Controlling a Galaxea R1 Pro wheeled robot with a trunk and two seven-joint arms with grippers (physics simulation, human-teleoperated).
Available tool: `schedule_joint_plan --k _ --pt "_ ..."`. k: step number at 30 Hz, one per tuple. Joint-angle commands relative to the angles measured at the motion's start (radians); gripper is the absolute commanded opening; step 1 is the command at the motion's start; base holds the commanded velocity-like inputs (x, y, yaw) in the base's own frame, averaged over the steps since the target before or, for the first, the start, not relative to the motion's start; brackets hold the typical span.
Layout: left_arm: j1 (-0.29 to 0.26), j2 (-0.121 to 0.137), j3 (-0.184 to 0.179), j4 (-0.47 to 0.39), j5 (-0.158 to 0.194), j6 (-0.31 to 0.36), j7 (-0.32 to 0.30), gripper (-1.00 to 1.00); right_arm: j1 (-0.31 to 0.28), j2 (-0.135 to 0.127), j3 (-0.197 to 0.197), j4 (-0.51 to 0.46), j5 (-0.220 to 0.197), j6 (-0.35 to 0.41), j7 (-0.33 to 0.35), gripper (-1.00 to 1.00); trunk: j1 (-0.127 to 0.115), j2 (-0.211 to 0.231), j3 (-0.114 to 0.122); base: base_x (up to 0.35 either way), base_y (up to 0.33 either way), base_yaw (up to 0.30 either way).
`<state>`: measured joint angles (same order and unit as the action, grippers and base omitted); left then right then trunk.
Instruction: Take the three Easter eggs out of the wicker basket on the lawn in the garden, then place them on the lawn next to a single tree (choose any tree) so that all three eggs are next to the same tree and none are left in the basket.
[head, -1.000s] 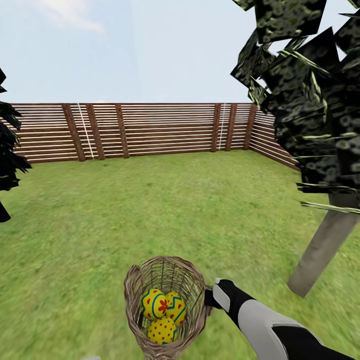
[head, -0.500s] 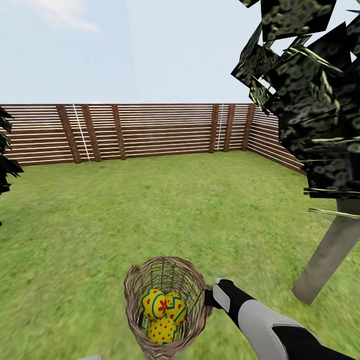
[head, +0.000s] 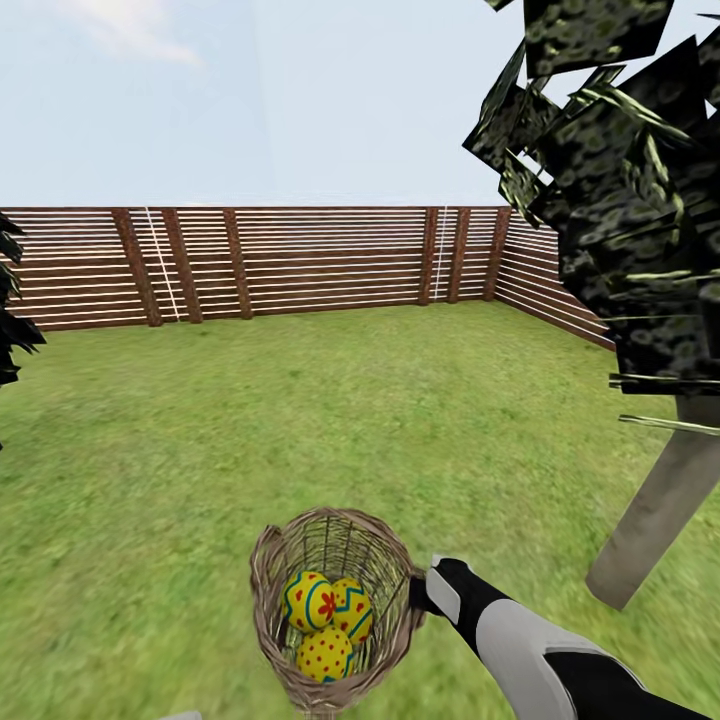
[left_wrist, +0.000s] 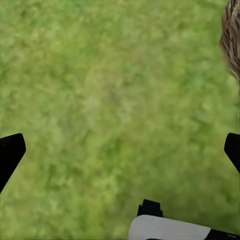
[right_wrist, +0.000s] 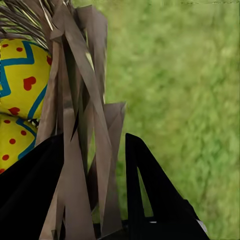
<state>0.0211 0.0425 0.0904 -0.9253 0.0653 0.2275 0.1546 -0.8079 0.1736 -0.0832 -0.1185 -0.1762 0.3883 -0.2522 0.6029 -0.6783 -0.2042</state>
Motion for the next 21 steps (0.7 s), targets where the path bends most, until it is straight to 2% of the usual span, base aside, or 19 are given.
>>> schedule_joint_plan --k 1,3,10,13,17,21 --pt "0.000 0.000 -0.001 -0.003 0.007 0.006 0.004 1.00 0.000 0.001 -0.012 -0.001 -0.012 -0.014 -0.004 -1.00 0.004 -0.009 -0.005 0.000 0.000 0.000" --pt "0.000 0.000 -0.001 -0.003 0.007 0.006 0.004 1.00 0.000 0.001 -0.012 0.002 -0.014 -0.051 -0.004 -1.00 0.012 -0.023 -0.011 0.000 0.000 0.000" --pt "0.000 0.000 0.000 -0.003 0.007 0.006 0.003 1.00 0.000 0.001 -0.016 0.001 -0.011 -0.088 -0.009 -1.00 0.039 -0.072 -0.033 0.000 0.000 0.000" --pt "0.000 0.000 0.000 -0.003 0.007 0.006 0.003 1.00 0.000 0.001 -0.018 0.000 -0.016 -0.066 -0.016 -1.00 0.050 -0.093 -0.042 0.000 0.000 0.000" --pt "0.000 0.000 0.000 -0.003 0.007 0.006 0.004 1.00 0.000 0.001 -0.021 -0.001 -0.018 0.008 -0.019 -1.00 0.066 -0.121 -0.055 0.000 0.000 0.000" --pt "0.000 0.000 0.000 -0.003 0.006 0.007 0.004 1.00 0.000 0.001 -0.023 -0.001 -0.016 0.021 -0.024 -1.00 0.081 -0.149 -0.067 0.000 0.000 0.000"
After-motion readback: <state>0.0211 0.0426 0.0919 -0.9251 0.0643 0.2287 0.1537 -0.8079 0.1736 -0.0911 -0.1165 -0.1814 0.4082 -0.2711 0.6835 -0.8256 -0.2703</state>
